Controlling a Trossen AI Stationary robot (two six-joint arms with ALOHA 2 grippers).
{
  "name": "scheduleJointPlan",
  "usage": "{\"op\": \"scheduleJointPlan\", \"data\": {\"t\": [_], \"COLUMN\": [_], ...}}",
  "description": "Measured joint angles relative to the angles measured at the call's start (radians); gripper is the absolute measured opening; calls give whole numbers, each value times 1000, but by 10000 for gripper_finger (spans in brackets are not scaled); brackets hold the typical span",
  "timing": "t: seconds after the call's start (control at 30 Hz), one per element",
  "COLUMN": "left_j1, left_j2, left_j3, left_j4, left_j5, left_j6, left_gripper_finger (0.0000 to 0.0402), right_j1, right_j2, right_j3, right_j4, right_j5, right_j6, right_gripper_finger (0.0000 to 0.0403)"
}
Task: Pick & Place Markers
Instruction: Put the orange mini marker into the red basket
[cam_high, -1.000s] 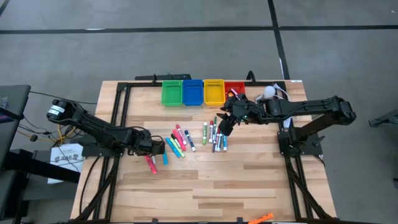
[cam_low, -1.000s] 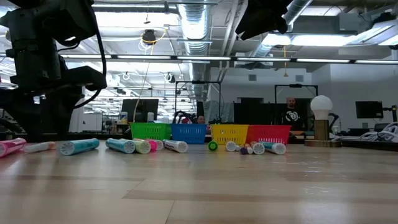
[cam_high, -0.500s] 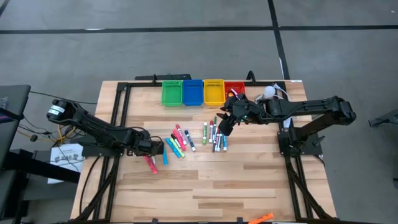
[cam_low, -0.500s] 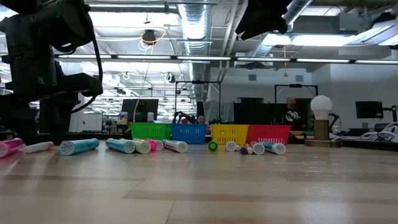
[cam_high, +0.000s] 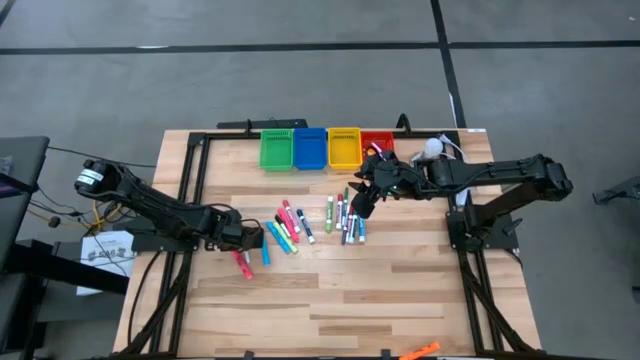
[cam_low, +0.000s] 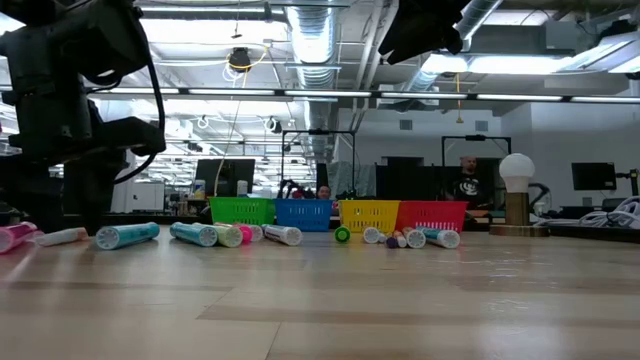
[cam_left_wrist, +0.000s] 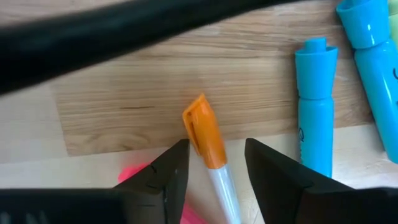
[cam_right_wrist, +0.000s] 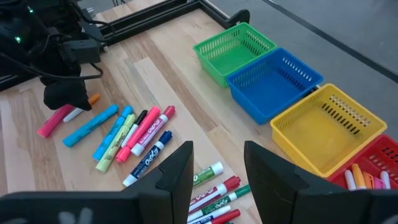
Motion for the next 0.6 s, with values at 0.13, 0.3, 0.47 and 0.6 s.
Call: {"op": "scheduleJointPlan", "data": {"t": [0.13, 0.3, 0.47, 0.6], "left_j1": [0, 0, 0, 0], "left_j2": [1, 2, 2, 2], "left_j3": [-1, -3, -3, -3], "left_j4": [-1, -1, 0, 0], "left_j5": [-11, -30, -48, -66], "left_j6": [4, 6, 9, 25], "left_gripper_finger": [119, 74, 55, 62], "right_j1": [0, 0, 0, 0], "right_j2": [0, 0, 0, 0], "right_j3": [0, 0, 0, 0], "right_j4": [0, 0, 0, 0], "right_j5": [0, 0, 0, -1], "right_j6": [7, 9, 9, 9], "right_gripper_finger": [131, 131, 131, 131]}}
